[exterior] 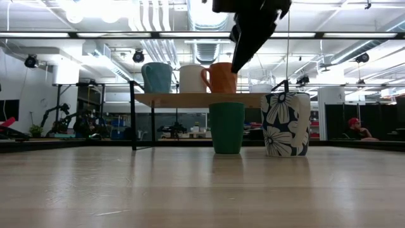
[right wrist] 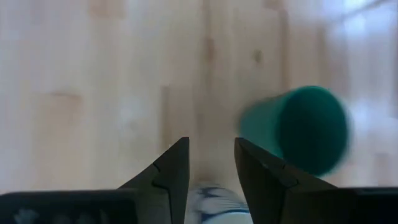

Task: Stack small to large cups/mugs on shelf
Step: Put the green mug on the shelf

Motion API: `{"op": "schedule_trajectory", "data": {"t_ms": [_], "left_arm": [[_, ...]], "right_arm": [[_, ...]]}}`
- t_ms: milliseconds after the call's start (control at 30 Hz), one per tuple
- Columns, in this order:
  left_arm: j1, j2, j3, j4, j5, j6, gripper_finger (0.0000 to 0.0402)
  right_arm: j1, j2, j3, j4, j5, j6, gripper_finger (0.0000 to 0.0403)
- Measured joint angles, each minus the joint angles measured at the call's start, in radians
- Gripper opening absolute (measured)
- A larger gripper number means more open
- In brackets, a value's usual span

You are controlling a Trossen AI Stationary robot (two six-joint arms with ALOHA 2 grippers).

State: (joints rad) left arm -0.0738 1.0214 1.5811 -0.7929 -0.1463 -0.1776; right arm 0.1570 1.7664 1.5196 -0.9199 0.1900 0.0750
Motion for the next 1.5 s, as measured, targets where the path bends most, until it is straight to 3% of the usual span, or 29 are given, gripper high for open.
{"op": "schedule_trajectory", "data": {"t_ms": [167,467,733,833,967,1067,1233,1500], "left_arm": [[0.000,-0.010,-0.024,-0.001,0.000,-0.001,0.0141],[0.000,-0.011,-0.037,0.001,0.000,-0.026,0.0141],[0.000,-0.019,-0.037,0.000,0.000,-0.027,0.0141],[0.000,-0.022,-0.037,0.001,0.000,-0.027,0.0141],[0.000,-0.026,-0.037,0.001,0.000,-0.027,0.0141],[0.000,-0.026,-0.037,0.001,0.000,-0.027,0.0141],[0.000,-0.024,-0.037,0.001,0.000,-0.027,0.0141],[0.000,-0.022,-0.039,0.000,0.000,-0.027,0.0141]], "right_arm": [[-0.047,0.093,0.106,-0.122,0.079,-0.101,0.0121],[-0.105,0.234,0.219,-0.174,0.072,-0.229,0.0121],[-0.119,0.286,0.233,-0.176,0.043,-0.251,0.0119],[-0.121,0.286,0.236,-0.179,0.015,-0.238,0.0095],[-0.121,0.278,0.248,-0.195,0.011,-0.224,0.0024],[-0.120,0.273,0.271,-0.234,0.024,-0.211,0.0011],[-0.120,0.272,0.357,-0.357,0.097,-0.194,0.0009],[-0.116,0.270,0.626,-0.662,0.213,-0.141,0.0008]]}}
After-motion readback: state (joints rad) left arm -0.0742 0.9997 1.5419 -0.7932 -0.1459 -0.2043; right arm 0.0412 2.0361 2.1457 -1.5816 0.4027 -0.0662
